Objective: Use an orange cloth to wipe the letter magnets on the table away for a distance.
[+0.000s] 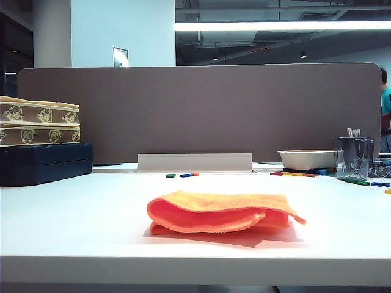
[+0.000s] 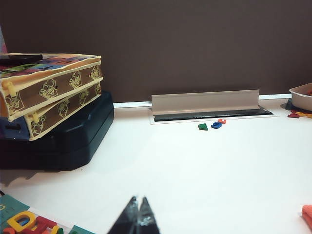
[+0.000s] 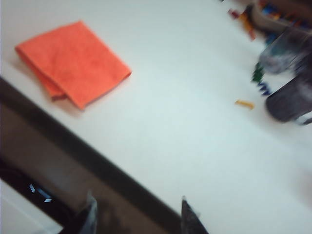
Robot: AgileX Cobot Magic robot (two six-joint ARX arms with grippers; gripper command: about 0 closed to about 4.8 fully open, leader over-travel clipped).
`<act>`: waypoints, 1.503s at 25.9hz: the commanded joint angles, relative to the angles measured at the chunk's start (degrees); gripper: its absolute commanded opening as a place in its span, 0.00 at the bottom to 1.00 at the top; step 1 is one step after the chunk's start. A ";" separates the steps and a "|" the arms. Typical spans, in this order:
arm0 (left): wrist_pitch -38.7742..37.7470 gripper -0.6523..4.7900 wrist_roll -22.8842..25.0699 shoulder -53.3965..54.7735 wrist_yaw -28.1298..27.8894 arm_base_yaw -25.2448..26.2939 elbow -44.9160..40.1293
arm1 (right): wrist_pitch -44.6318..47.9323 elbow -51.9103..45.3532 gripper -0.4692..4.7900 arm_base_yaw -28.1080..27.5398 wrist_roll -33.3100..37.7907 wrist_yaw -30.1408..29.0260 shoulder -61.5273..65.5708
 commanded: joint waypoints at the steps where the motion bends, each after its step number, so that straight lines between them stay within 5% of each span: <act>1: 0.35 0.11 -0.20 0.02 0.35 0.02 0.28 | 5.16 -6.43 0.51 0.00 2.23 -0.33 -3.89; 22: -1.11 0.11 -0.04 0.02 0.20 0.02 0.24 | 59.43 -43.80 0.51 -0.04 2.23 0.59 -13.81; 31: -5.33 0.11 0.22 0.02 0.37 0.02 0.24 | 69.70 -54.64 0.51 -0.02 2.29 1.33 -13.81; 39: -7.37 0.11 0.22 0.02 0.17 0.04 -1.29 | 81.55 -62.80 0.46 -0.04 5.18 9.64 -13.81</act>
